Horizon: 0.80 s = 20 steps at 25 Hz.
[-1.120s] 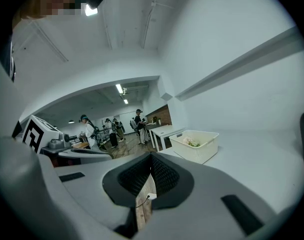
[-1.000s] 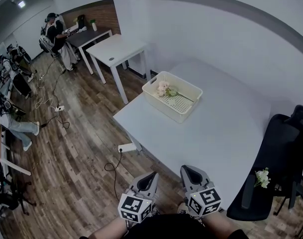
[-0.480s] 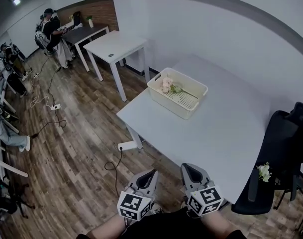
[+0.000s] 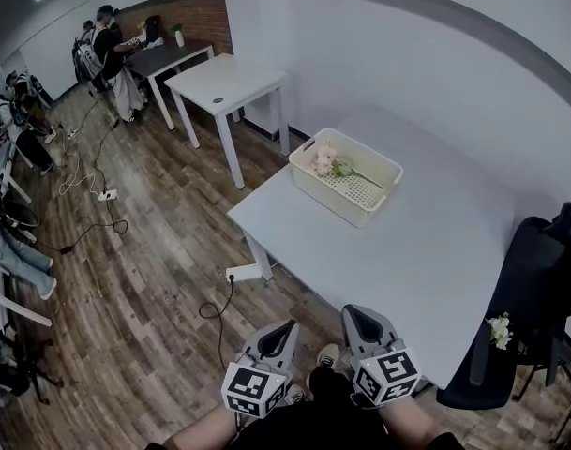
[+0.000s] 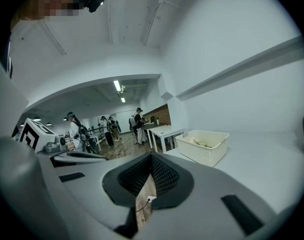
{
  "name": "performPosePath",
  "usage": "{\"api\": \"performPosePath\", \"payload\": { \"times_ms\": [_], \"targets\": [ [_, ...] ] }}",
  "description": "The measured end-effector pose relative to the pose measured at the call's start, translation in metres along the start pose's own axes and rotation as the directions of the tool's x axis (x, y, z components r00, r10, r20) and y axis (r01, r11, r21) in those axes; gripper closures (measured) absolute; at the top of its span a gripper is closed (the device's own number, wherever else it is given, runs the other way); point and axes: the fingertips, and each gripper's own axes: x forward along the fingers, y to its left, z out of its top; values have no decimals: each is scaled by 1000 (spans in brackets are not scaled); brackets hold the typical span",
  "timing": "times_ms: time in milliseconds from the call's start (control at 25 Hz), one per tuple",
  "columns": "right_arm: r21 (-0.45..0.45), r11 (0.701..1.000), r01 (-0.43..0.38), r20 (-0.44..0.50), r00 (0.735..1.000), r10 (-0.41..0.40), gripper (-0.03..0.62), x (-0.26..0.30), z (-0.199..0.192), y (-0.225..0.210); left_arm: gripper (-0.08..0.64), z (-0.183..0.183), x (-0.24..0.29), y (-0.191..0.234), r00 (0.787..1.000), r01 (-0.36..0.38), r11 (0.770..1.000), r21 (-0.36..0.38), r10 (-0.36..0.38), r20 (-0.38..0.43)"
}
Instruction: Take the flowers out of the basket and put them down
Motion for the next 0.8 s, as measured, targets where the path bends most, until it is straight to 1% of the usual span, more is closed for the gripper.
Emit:
{"api": "performPosePath", "payload": {
  "times_ms": [240,400,600,800],
  "targets": [
    [1,1000,-20,-2,1000,20,571,30,8,-20,554,8,22,18,1000,-30,1000,-4,30,-3],
    [-11,999,-31,6,999,32,571,49,21,-37,554,21,48,29,999,-40,999,1,40,1],
    [-9,1000,-20,-1,1000,20,571,79,32,-77,554,35,97,42,1000,-31,1000,-1,31,-3],
    [2,1000,-7,-10,1000,7,571,103,50,-126,554,55,151,48,1000,-22,1000,4,22,-21]
  ]
}}
